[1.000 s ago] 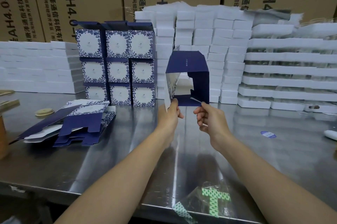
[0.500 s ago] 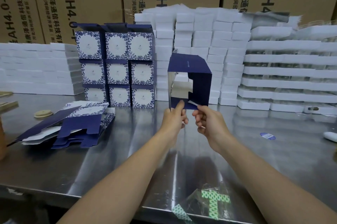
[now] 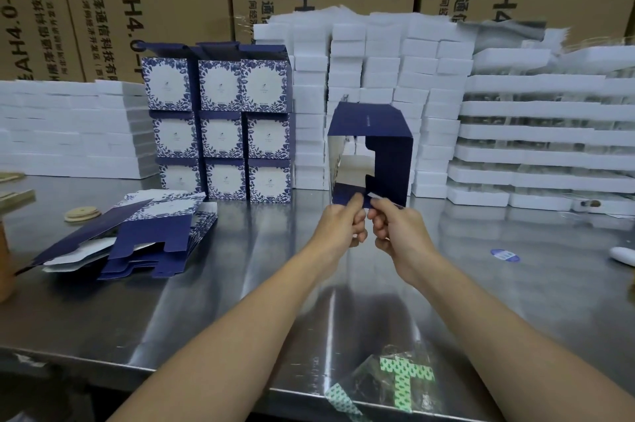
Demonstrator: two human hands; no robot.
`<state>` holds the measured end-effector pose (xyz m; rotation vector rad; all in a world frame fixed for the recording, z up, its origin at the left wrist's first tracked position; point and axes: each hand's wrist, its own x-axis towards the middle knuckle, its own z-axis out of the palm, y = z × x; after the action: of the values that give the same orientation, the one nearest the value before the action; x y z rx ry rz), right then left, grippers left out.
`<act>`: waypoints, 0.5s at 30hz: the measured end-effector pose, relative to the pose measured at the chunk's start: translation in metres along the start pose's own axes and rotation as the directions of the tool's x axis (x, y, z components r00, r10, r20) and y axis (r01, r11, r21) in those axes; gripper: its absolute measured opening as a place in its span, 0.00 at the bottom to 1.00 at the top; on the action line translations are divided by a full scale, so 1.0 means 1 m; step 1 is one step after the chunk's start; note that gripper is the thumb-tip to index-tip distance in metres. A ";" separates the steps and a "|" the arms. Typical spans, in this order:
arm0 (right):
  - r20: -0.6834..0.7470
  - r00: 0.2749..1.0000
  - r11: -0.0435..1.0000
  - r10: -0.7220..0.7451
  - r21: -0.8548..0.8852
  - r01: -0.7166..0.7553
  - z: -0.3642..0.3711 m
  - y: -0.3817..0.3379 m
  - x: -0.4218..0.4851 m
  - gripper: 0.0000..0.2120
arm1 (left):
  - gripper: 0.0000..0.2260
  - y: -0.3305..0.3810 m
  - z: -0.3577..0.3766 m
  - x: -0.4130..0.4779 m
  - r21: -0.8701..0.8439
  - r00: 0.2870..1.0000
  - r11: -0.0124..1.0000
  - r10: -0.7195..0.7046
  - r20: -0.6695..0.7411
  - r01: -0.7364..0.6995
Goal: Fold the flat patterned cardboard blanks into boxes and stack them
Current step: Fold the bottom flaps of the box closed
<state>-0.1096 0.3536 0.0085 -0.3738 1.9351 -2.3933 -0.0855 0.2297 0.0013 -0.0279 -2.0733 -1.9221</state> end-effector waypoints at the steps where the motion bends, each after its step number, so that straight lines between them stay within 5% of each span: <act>1: 0.018 1.000 1.000 -0.004 0.000 0.004 0.000 0.000 -0.001 0.14 | 0.28 0.001 0.000 0.000 -0.007 1.000 1.000 0.000 0.004 0.001; 8: 0.121 0.993 1.000 0.000 0.011 -0.001 0.001 0.002 -0.002 0.21 | 0.32 0.006 0.003 -0.005 -0.065 0.999 0.998 -0.004 -0.033 0.002; 15: 0.089 0.996 0.999 -0.008 -0.049 0.012 0.000 0.002 -0.003 0.18 | 0.21 0.003 -0.004 -0.004 -0.099 0.988 0.995 -0.004 -0.155 -0.012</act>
<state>-0.1069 0.3540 0.0061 -0.4842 1.9620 -2.2959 -0.0798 0.2265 0.0037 0.0927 -1.8747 -1.9577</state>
